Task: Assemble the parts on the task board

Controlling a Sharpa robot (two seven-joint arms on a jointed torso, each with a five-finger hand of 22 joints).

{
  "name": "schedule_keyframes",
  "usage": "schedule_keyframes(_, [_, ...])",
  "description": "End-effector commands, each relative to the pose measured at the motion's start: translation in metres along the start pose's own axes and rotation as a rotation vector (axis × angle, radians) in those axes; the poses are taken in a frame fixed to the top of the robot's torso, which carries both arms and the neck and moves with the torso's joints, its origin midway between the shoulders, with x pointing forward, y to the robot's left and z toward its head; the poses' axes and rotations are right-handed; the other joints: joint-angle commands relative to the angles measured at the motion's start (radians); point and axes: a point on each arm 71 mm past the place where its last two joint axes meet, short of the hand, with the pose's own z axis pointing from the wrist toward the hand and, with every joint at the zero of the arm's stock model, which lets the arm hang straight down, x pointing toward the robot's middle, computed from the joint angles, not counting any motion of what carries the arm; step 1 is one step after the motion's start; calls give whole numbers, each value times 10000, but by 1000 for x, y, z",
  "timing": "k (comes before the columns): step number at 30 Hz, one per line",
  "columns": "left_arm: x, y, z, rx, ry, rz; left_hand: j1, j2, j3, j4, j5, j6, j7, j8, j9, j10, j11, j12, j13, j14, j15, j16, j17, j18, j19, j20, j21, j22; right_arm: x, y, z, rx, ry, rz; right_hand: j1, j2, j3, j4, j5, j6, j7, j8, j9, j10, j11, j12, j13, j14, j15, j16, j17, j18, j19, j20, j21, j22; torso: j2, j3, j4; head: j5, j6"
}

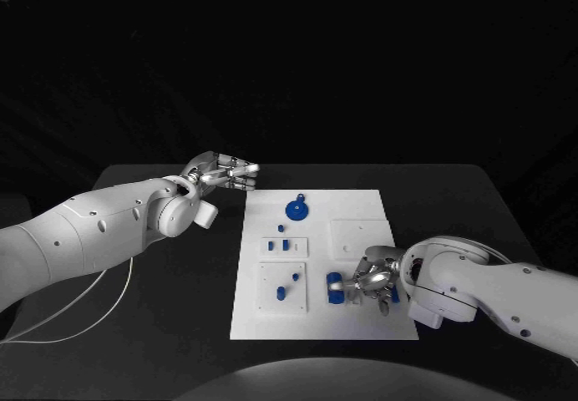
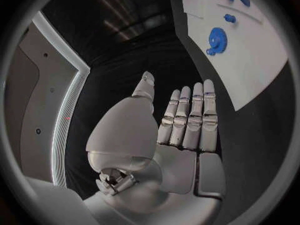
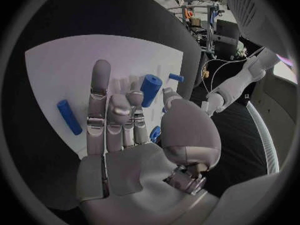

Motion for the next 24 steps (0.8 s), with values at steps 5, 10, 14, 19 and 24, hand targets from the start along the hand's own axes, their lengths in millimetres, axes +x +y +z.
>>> schedule_keyframes(5, [1,0,0,0,124,-12,-12,-48,6,45,11,-50,38,-20,11,-37,-1,1,-5,-58,-17,0,2,113,-25,57,-42,-13,1,1,-4,-211,416,-135,315,140,-864,-62,348,-179,-48,26,1846,33,-5,85,-2,43,-36,80,-35,-19,383,-81,63,-46,-1,-7,8,-23,25])
schedule_keyframes(10, [1,0,0,-13,131,-5,-1,-62,19,70,8,-41,36,-20,11,-33,-3,1,-5,-59,-17,-1,1,115,-21,58,-40,-12,1,0,-5,-306,608,-222,221,875,-2090,-1118,1408,-212,-83,28,2577,26,-22,134,9,37,-47,109,-45,-30,380,-89,76,-59,1,-8,11,-14,24])
schedule_keyframes(14, [0,1,0,-33,124,2,-1,-62,19,70,8,-41,36,-20,11,-33,-3,1,-5,-59,-17,-1,1,115,-21,58,-40,-12,1,-1,-6,-303,795,-335,332,1076,-2243,-1630,2297,-154,-118,30,2926,-6,-33,385,237,33,-53,128,-46,-37,380,-95,84,-59,7,-9,7,-18,21])
schedule_keyframes(19, [1,1,-1,-55,139,6,-1,-62,19,70,8,-41,36,-20,11,-33,-3,1,-5,-59,-17,-1,1,115,-21,58,-40,-12,2,-2,-6,-288,970,-427,422,1352,-2363,-2214,2951,-91,-154,28,3244,20,-58,394,277,34,-62,144,-44,-57,378,-102,88,-59,9,-7,6,-23,8])
schedule_keyframes(24, [0,1,-1,-70,146,13,-1,-62,19,70,8,-41,36,-20,11,-33,-3,1,-5,-59,-17,-1,1,115,-21,58,-40,-12,2,-2,-4,-225,1002,-423,555,1638,-2175,-2611,3286,-41,-225,23,3481,59,-103,416,303,35,-89,152,-45,-88,379,-128,96,-53,8,-4,12,-16,-5])
